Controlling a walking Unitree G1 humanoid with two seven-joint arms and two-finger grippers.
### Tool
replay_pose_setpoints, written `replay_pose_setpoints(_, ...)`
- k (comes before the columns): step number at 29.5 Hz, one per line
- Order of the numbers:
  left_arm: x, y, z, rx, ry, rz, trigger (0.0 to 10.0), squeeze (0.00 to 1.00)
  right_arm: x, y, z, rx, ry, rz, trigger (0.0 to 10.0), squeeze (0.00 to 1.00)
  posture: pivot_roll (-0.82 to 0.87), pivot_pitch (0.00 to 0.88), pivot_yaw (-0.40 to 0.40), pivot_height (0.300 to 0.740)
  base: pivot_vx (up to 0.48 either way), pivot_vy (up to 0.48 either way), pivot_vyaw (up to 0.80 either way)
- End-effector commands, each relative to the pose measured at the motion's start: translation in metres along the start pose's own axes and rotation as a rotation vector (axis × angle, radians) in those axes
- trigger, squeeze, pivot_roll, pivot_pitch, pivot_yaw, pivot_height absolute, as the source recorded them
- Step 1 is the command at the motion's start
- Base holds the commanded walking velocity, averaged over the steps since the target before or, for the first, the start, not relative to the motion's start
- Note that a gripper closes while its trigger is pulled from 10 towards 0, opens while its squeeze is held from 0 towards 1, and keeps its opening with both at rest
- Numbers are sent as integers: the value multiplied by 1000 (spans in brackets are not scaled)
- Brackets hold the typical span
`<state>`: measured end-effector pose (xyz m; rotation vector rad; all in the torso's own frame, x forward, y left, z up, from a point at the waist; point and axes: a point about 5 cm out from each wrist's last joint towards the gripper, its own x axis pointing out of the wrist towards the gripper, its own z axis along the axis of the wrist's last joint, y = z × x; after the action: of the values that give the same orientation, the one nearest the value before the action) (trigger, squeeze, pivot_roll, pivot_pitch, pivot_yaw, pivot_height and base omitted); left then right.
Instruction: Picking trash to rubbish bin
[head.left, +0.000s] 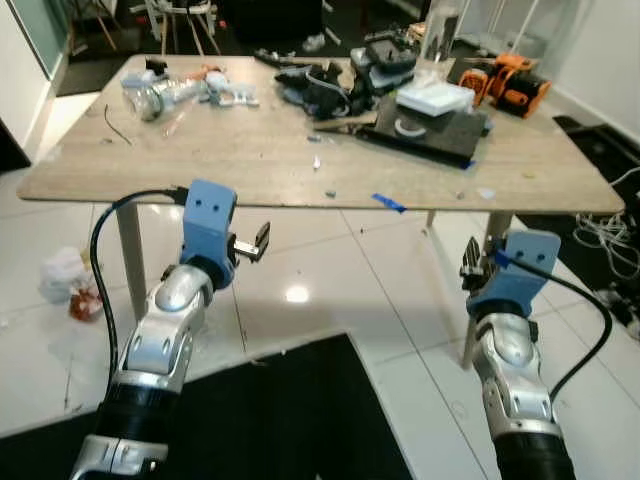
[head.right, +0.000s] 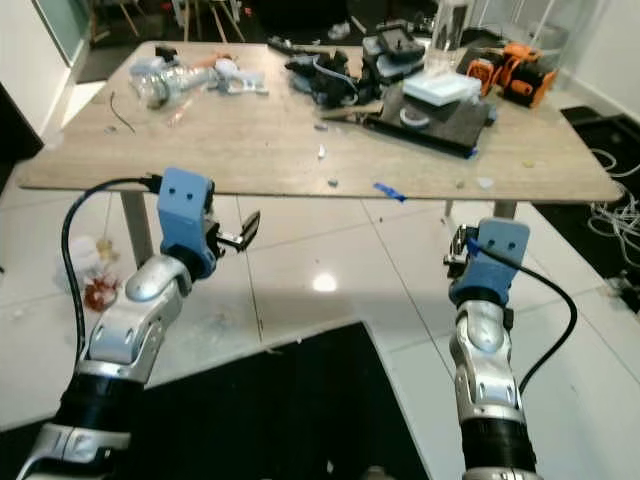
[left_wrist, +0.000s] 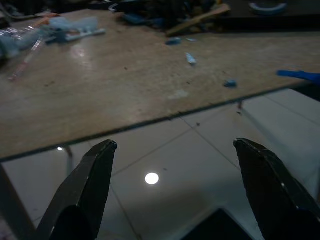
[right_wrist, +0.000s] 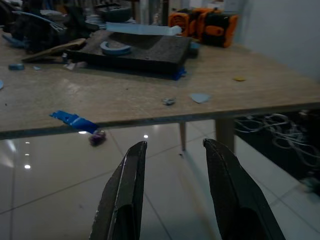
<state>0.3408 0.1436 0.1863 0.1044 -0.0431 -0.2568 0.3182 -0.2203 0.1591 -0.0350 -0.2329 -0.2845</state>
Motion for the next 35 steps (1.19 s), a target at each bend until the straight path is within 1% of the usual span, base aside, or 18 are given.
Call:
replay_pose_setpoints(1,-1,0,-5,-3,21,-1,10000,0,0,-2,-1,0,11,-5,10000,0,-4,125,66,740,375,0,0)
replay_pose_setpoints(6,-1,0,-4,-5,24,0,10000,0,0,-2,1,2,11,0,10000,0,-7,130,67,740,379,0,-80)
replay_pose_setpoints(12,-1,-1,-5,-7,25,-1,10000,0,-1,-3,1,6,11,2,10000,0,-7,130,67,740,379,0,-733)
replay_pose_setpoints(20,0,0,-5,-8,23,3,10000,0,2,-3,7,4,-20,9,10000,0,-8,133,67,740,379,0,0)
replay_pose_setpoints(27,1,2,-4,-22,18,16,10000,0,7,-3,19,-2,-58,19,10000,0,-9,135,65,740,379,0,0)
replay_pose_setpoints(31,1,4,-2,-28,12,19,10000,0,12,-1,28,-5,-86,45,10000,0,-10,135,64,740,379,0,0)
replay_pose_setpoints(35,1,4,-1,-29,10,21,10000,0,13,-1,30,-2,-91,47,10000,0,-9,134,62,740,378,0,0)
